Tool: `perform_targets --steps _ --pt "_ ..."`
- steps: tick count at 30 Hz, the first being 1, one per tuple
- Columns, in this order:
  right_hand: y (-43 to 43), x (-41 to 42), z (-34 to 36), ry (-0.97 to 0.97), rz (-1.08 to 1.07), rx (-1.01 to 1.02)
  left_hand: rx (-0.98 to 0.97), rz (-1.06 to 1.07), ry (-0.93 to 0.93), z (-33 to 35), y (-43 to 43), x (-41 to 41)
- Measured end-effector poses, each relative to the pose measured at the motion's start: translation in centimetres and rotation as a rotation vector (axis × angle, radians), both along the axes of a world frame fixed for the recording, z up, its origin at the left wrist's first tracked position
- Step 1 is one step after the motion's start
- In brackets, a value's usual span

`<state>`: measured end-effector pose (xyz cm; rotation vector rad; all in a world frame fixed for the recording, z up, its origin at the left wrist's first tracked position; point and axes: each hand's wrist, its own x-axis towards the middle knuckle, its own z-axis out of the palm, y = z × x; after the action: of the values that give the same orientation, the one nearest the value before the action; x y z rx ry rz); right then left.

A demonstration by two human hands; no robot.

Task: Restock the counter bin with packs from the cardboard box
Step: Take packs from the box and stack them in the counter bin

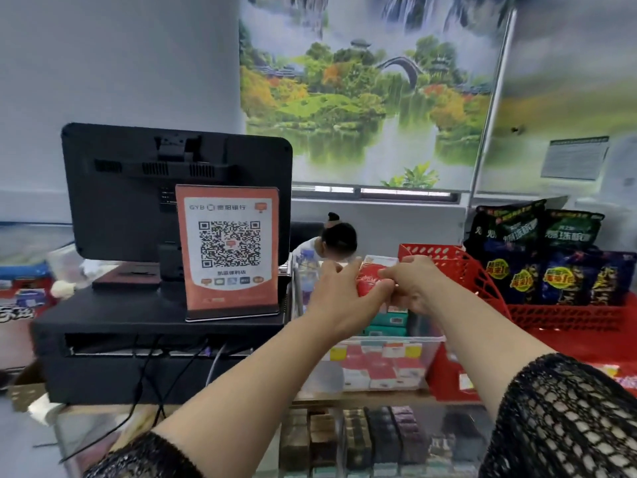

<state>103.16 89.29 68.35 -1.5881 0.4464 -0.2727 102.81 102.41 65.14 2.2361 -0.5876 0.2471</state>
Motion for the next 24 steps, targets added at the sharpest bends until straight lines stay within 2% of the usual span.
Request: perform_targets --steps 4,7,11,14,21,24 --pt "-2.2 2.9 -2.7 0.084 -0.038 -0.068 -0.150 0.023 0.037 -1.2 1.1 3.1" --pt "-3.5 5.2 -5.2 0.153 -0.081 -0.172 -0.169 0.058 0.005 -1.9 2.1 4.5" --pt "-4.8 7.7 -8.2 0.298 -0.073 -0.579 -0.147 0.111 -0.022 -2.6 2.5 5.8" --pt "-5.5 8.8 -10.0 0.437 0.076 -0.793 -0.136 0.123 -0.022 -3.1 1.9 6.8" --pt "-6.6 10.6 -11.4 0.546 0.208 -0.780 -0.137 0.124 0.024 -4.0 -0.3 8.0" --pt "-6.5 10.8 -11.7 0.568 0.283 -0.702 -0.148 0.112 0.040 -4.3 -0.7 8.1"
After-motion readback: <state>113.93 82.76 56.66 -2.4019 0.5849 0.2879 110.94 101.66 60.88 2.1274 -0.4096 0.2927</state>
